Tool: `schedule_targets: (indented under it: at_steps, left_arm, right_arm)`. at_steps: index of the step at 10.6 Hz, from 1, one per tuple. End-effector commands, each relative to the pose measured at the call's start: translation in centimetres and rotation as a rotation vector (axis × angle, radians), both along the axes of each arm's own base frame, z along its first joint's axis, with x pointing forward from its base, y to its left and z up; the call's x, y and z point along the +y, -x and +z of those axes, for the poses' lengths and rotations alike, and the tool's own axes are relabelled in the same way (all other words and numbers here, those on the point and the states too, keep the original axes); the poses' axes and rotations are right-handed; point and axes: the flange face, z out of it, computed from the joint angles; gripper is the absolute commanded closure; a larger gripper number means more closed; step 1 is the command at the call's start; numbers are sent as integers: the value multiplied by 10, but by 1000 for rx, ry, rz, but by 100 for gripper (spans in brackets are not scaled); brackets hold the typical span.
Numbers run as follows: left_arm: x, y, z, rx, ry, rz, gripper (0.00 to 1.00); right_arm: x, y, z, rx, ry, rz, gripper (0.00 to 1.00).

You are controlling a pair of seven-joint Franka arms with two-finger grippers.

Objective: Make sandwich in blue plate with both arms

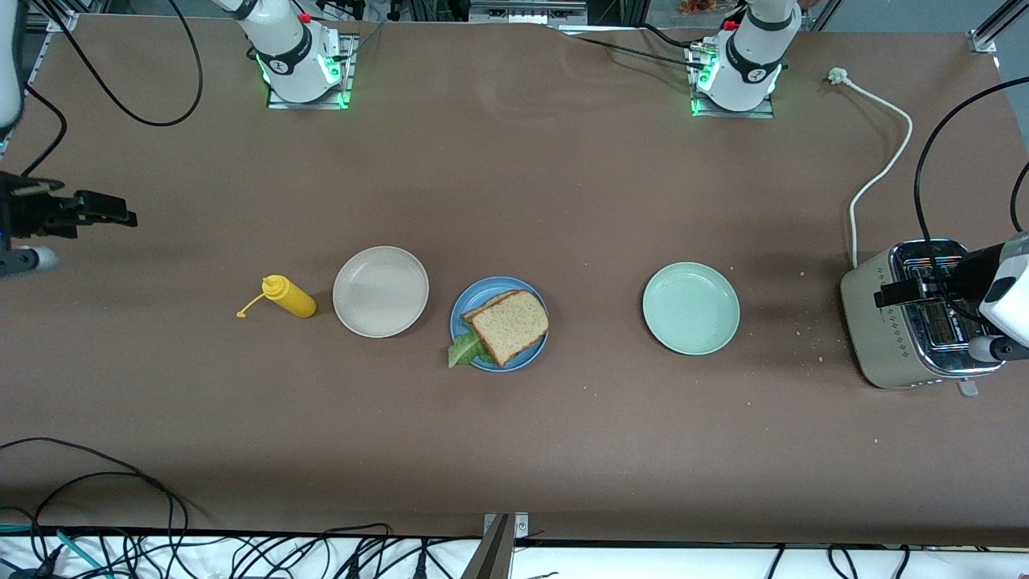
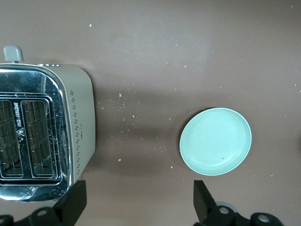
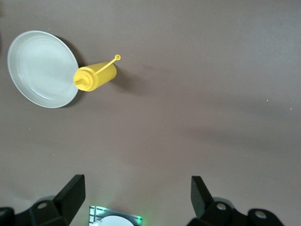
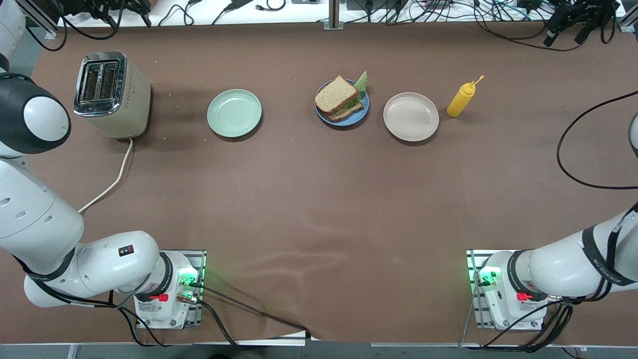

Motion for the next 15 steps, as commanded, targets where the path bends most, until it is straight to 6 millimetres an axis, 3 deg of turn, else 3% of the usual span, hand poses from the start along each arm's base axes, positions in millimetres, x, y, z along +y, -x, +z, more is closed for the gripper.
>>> schedule_targets:
  at_steps: [1, 3, 4, 7, 15]
  left_arm:
    - [-2, 5, 5, 0, 14, -16, 0]
    - [-2, 5, 6, -1, 14, -16, 0]
    - [-2, 5, 5, 0, 14, -16, 0]
    - [-2, 5, 5, 0, 14, -15, 0]
    - [-5, 5, 5, 0, 16, -19, 0]
  right_arm:
    - [-2, 33, 44, -76, -9, -35, 0]
    - [-15, 42, 64, -119, -15, -53, 0]
    - [-10, 50, 74, -126, -20, -51, 0]
    - [-13, 59, 79, -132, -13, -96, 0]
    - [-6, 48, 80, -138, 23, -172, 0]
